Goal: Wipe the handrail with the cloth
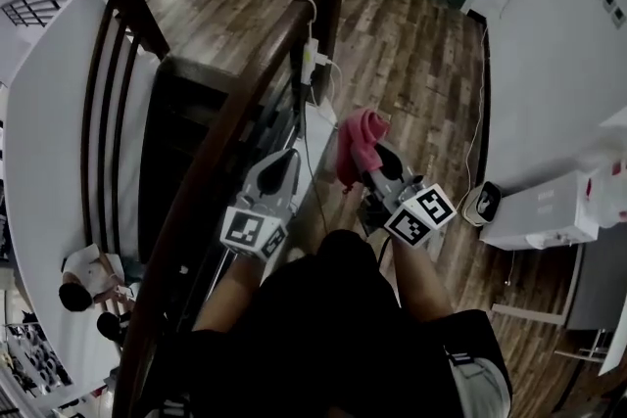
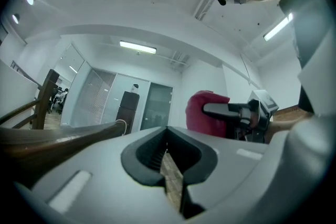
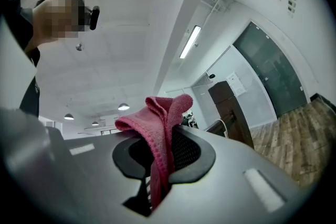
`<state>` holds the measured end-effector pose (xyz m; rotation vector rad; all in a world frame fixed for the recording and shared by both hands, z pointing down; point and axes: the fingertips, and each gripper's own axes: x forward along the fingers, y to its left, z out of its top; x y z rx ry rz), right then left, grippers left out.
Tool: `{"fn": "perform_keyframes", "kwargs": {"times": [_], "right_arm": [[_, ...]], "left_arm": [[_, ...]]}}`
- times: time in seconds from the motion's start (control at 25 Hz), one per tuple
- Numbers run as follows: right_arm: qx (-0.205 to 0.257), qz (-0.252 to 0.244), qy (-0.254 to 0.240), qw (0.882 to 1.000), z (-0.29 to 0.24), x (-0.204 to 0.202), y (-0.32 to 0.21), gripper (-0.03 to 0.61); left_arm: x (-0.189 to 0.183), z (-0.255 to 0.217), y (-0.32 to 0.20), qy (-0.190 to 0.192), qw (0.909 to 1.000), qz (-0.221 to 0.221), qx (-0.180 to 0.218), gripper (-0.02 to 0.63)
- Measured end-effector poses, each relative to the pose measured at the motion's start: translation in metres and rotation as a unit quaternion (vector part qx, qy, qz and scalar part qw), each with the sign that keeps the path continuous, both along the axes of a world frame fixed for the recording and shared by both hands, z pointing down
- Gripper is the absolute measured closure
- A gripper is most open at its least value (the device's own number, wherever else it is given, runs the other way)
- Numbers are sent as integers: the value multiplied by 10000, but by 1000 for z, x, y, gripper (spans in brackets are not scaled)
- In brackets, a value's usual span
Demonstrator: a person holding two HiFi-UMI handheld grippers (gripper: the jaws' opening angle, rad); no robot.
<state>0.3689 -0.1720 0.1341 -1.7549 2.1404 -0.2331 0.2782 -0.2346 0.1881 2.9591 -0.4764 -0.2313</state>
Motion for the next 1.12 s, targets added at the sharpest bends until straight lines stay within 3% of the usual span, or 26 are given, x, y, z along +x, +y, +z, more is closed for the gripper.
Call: {"fn": "perform_keyframes", "kwargs": {"times": [0.32, 0.56, 0.88, 1.12], "right_arm": [[-200, 62, 79, 9997, 33, 51, -70, 532], [-734, -704, 342, 9942, 80, 85, -143, 531], [-1188, -1821, 582, 9743, 130, 99, -220, 531], [-1469, -2205, 1367, 9545, 179, 87, -268, 531]], "left_arm": [[44, 26, -44, -281, 9996, 22, 75, 615], [81, 66, -88, -740, 9949, -629, -280, 615], [126, 99, -139, -1140, 9814, -1415, -620, 615], [125, 129, -164, -1513, 9665, -1879, -880, 615]]}}
